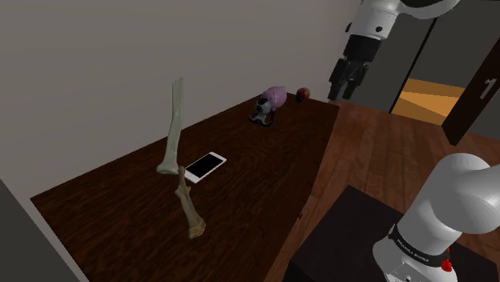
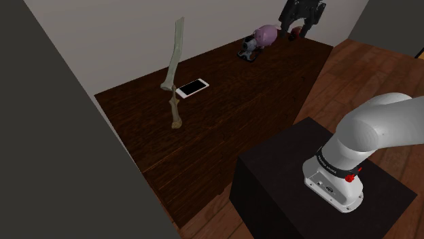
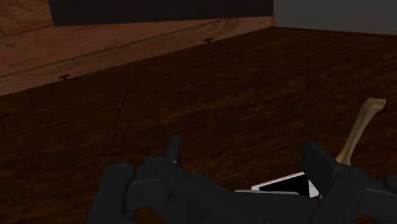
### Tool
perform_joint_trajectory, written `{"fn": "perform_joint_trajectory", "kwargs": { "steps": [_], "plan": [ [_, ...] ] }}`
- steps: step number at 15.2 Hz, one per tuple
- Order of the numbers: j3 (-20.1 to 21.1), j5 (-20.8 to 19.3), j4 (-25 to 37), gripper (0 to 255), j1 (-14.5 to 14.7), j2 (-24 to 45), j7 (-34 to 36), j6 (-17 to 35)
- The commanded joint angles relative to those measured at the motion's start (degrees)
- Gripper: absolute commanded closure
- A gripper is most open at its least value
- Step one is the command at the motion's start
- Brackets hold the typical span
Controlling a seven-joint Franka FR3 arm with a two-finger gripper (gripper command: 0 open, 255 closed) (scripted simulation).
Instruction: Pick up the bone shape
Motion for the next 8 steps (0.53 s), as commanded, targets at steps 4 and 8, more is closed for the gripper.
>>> {"fn": "perform_joint_trajectory", "kwargs": {
  "steps": [4,8],
  "plan": [
    [3.51,1.77,-3.05,0,0.80,0.60,3.60,4.98],
    [8.32,3.90,-5.95,0,1.88,2.76,8.37,11.85]
  ]
}}
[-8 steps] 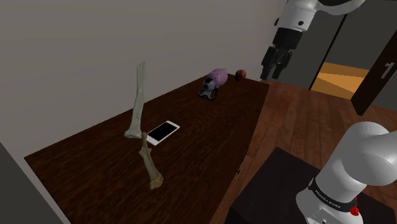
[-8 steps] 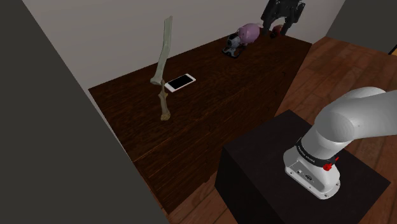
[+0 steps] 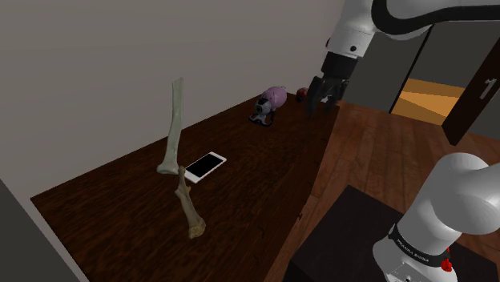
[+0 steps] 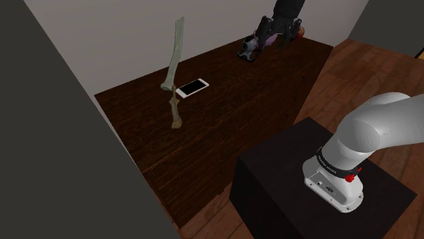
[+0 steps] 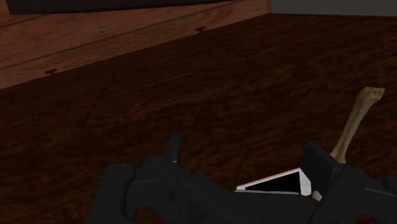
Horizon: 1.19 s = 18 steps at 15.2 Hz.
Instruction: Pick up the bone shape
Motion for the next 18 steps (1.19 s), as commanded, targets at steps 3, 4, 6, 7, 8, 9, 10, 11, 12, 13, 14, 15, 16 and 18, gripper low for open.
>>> {"fn": "perform_joint_trajectory", "kwargs": {
  "steps": [3,4,6,7,8,9,10,11,12,13,14,15,16,18],
  "plan": [
    [5.01,1.85,-2.29,0,0.99,3.06,4.93,7.28],
    [6.26,2.18,-2.53,0,1.18,4.14,6.15,9.05],
    [8.76,2.63,-2.75,0,1.48,6.57,8.67,12.59],
    [10.04,2.75,-2.73,0,1.56,7.92,9.96,14.35],
    [11.32,2.78,-2.61,0,1.60,9.36,11.29,16.10],
    [12.60,2.71,-2.41,0,1.60,10.88,12.65,17.83],
    [13.90,2.53,-2.12,0,1.55,12.48,14.06,19.54],
    [15.21,2.23,-1.74,0,1.44,14.15,15.52,21.22],
    [16.53,1.80,-1.27,0,1.28,15.90,17.05,22.87],
    [17.86,1.21,-0.71,0,1.06,17.73,18.64,24.48],
    [19.22,0.47,-0.07,0,0.77,19.63,20.32,26.05],
    [20.56,-0.47,0.66,0,0.45,21.60,22.10,27.57],
    [21.87,-1.63,1.47,0,0.12,23.65,24.00,29.03],
    [24.45,-4.65,3.36,0,-0.64,27.98,28.19,31.73]
  ]
}}
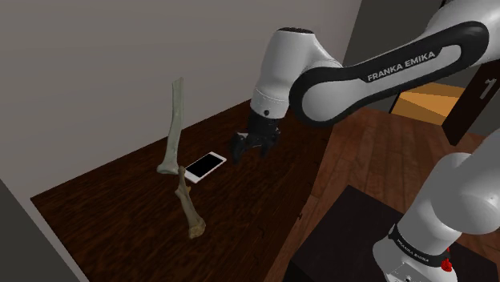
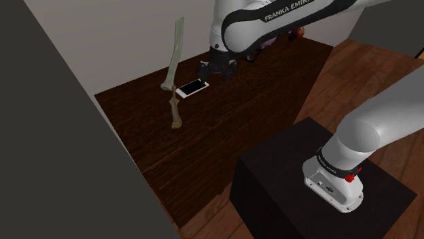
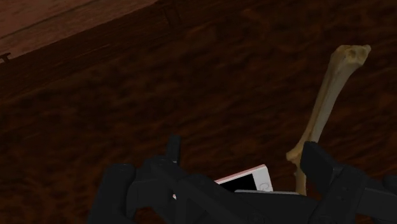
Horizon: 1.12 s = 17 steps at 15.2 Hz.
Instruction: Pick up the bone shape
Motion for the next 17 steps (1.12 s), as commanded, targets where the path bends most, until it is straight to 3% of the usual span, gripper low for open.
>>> {"fn": "perform_joint_trajectory", "kwargs": {
  "steps": [1,4,7,13,15,17],
  "plan": [
    [2.69,-3.61,2.44,0,-0.87,4.91,4.70,2.68],
    [5.76,-10.93,6.28,0,-1.61,12.30,12.55,5.54],
    [6.83,-19.91,11.11,0,-0.54,20.24,21.16,6.93],
    [3.23,-34.88,23.48,0,7.05,35.44,34.78,6.08],
    [1.44,-38.15,28.29,0,10.11,40.15,37.69,5.24],
    [0.92,-38.78,28.59,0,10.65,40.99,38.24,5.69]
  ]
}}
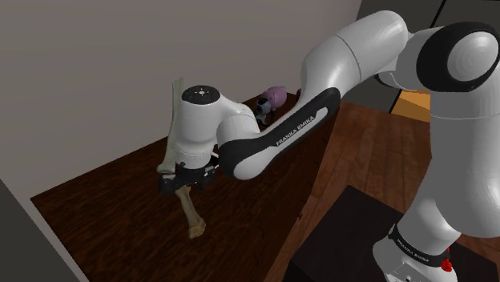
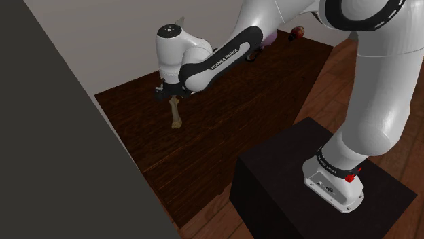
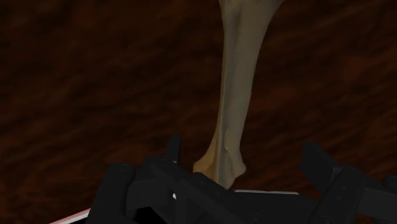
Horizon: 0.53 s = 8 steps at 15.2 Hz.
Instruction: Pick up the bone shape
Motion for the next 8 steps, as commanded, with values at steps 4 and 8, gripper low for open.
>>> {"fn": "perform_joint_trajectory", "kwargs": {
  "steps": [4,8],
  "plan": [
    [-1.54,-2.53,0.11,0,1.28,2.69,2.12,2.21],
    [-2.30,-3.69,-0.08,0,1.81,3.91,3.07,3.46]
  ]
}}
